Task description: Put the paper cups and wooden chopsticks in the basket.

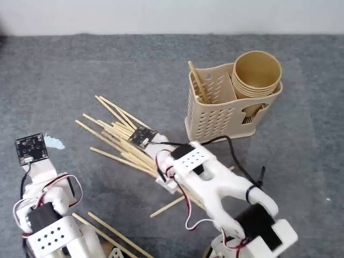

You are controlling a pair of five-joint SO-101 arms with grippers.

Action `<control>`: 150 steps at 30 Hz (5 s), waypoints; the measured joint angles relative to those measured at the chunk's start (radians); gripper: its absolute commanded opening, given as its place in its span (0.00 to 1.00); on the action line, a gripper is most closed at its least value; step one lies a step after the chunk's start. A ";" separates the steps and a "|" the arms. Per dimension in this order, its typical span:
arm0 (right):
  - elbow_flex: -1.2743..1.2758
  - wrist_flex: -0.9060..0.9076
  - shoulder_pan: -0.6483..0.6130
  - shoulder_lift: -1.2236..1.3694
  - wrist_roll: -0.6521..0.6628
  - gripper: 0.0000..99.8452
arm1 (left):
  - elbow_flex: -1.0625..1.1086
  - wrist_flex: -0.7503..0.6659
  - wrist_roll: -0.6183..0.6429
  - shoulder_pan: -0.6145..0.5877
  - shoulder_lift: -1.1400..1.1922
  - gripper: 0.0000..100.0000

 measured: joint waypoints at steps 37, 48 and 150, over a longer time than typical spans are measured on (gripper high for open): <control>-0.189 0.046 -0.064 0.101 -0.098 0.23 | 0.000 0.000 0.000 0.000 0.000 0.01; -0.347 0.040 -0.051 0.284 -0.132 0.02 | 0.000 0.000 0.000 0.000 0.000 0.01; -0.523 -0.244 0.334 -0.474 -0.218 0.01 | 0.000 0.000 0.000 0.000 0.000 0.01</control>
